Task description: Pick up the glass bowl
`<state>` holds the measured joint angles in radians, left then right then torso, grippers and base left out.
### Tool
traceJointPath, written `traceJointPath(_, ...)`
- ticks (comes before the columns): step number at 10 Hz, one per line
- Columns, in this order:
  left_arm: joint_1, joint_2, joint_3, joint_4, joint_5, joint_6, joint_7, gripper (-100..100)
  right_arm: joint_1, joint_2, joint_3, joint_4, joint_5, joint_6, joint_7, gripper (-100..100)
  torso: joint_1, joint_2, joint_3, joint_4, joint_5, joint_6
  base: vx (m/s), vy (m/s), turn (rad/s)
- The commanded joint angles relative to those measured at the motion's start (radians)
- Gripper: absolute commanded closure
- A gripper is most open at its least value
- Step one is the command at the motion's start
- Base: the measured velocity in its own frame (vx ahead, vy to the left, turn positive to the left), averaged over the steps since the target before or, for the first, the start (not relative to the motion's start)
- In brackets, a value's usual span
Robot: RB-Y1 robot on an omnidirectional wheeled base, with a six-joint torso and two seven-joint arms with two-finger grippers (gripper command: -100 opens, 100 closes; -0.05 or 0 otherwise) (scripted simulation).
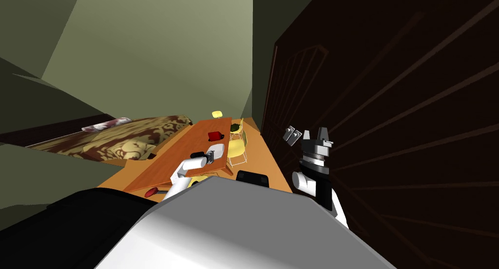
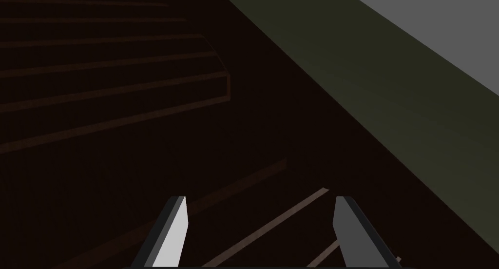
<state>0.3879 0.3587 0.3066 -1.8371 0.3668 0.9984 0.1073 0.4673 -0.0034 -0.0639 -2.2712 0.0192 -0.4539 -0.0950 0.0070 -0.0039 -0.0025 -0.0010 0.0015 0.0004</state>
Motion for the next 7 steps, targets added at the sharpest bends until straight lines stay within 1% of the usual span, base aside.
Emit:
traceJointPath(1,0.012,0.004,-0.005,0.012,0.016,0.038,0.006,-100,0.0,0.0,0.0,0.0,0.0,0.0,0.0,0,0.0,0.0,0.0,0.0,0.0,0.0,0.048,0.074,-0.016)
traceJointPath(3,0.019,0.006,-0.012,0.033,0.028,0.064,0.01,-100,0.0,0.0,0.0,0.0,0.0,0.0,0.0,0,-0.001,0.0,0.0,0.0,0.0,0.0,0.038,0.062,-0.01)
traceJointPath(4,0.015,0.006,-0.01,0.031,0.025,0.05,0.007,-100,0.0,0.0,0.0,0.0,0.0,0.0,0.0,0,-0.002,0.001,0.0,0.0,-0.001,0.0,0.013,0.023,-0.004)
traceJointPath(5,0.015,0.006,-0.01,0.031,0.025,0.055,0.008,0,0.0,0.0,0.0,0.0,0.0,0.0,0.0,0,-0.004,0.002,0.001,0.0,-0.001,0.0,0.003,0.005,0.0)
traceJointPath(6,-0.035,0.019,-0.047,0.081,0.033,0.013,0.011,-100,0.0,0.0,0.0,0.0,0.0,0.0,0.0,0,-0.006,0.002,0.001,0.001,-0.001,0.0,-0.091,-0.004,0.015)
traceJointPath(7,-0.065,0.019,-0.047,0.111,0.033,0.013,0.011,-100,0.0,0.0,0.0,0.0,0.0,0.0,0.0,0,-0.006,0.007,0.004,0.001,-0.001,0.0,-0.107,0.0,0.001)
